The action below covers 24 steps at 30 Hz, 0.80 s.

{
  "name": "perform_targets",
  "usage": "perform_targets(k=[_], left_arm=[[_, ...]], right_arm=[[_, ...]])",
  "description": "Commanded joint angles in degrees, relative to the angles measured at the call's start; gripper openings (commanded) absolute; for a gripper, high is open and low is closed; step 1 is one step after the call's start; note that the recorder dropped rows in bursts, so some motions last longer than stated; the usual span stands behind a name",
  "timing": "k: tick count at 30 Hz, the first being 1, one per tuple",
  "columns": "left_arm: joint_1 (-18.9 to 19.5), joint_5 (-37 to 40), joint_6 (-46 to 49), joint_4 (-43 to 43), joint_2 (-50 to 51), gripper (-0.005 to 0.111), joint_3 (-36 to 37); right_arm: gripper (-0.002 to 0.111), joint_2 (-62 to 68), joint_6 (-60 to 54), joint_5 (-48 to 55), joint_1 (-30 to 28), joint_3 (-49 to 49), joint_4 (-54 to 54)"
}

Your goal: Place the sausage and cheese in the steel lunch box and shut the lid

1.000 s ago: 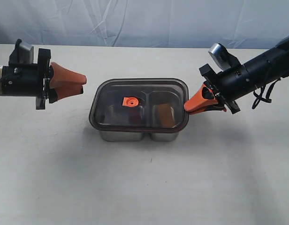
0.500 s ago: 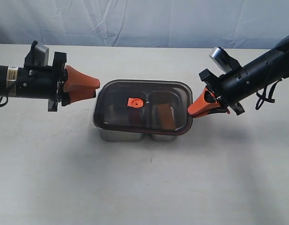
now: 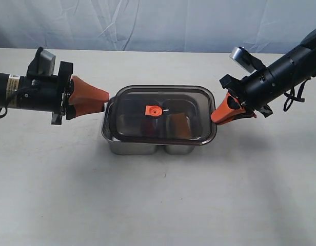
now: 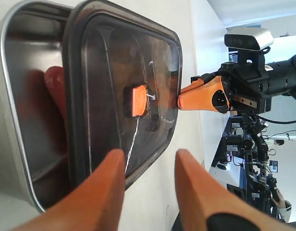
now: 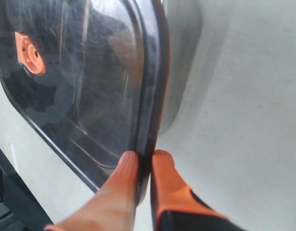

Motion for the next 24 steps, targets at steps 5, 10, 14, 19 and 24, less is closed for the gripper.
perform_targets(k=[5, 10, 14, 19, 24], left_arm=[[-0.26, -0.90, 0.01, 0.08, -0.35, 0.035, 0.13], [-0.26, -0.79, 0.01, 0.19, -0.35, 0.035, 0.13], [-0.16, 0.82, 0.01, 1.74, -0.35, 0.035, 0.13], [-0.16, 2.45, 0.01, 2.74, -0.35, 0.035, 0.13], [-0.16, 1.19, 0.01, 1.40, -0.35, 0.035, 0.13]], right_arm=[[-0.001, -0.50, -0.42, 0.46, 0.43, -1.49, -3.29], [-0.001, -0.39, -0.42, 0.31, 2.39, -1.49, -3.29], [-0.001, -0.39, -0.42, -0.43, 3.50, -1.64, -3.03], [-0.001, -0.39, 2.58, -2.80, 3.50, -1.64, -3.03], [-0.001, -0.39, 6.46, -2.08, 3.50, -2.75, -2.67]])
